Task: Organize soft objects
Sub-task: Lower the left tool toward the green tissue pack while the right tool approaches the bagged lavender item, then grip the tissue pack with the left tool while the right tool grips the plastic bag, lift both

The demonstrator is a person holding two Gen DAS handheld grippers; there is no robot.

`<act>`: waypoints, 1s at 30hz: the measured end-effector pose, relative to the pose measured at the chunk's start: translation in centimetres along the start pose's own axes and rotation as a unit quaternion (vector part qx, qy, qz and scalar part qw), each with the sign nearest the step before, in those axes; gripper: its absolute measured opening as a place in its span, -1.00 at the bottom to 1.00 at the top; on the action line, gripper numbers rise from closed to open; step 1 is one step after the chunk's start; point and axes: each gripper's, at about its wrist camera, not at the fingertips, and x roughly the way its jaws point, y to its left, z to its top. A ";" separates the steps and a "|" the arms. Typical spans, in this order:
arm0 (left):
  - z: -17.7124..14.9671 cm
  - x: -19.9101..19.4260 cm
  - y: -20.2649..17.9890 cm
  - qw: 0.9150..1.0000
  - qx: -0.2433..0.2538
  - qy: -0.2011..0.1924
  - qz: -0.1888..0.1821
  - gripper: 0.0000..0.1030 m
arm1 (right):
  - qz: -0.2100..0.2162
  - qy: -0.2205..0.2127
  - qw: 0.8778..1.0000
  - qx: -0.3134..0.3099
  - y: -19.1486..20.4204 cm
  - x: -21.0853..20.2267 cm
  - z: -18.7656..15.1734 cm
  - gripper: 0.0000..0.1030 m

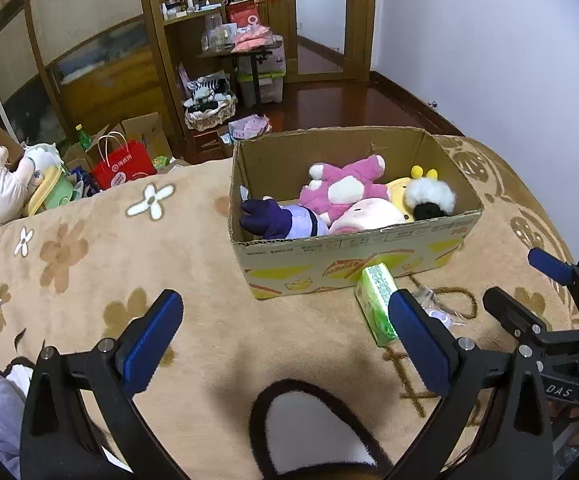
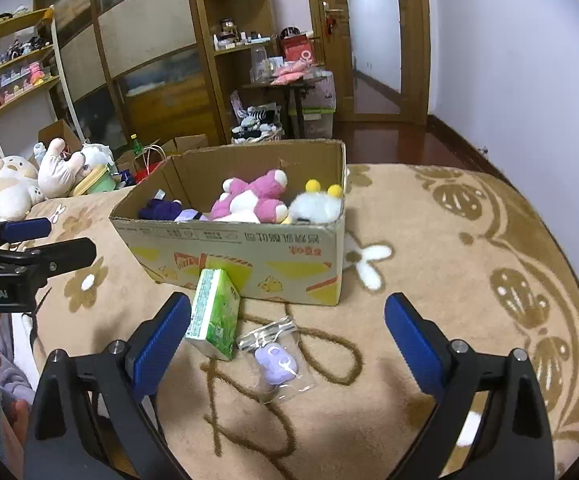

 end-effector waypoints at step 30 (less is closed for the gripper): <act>0.1 9.9 -4.0 0.992 -0.016 0.101 -0.078 0.95 | -0.016 0.146 0.989 0.012 -1.6 7.8 -2.8 0.97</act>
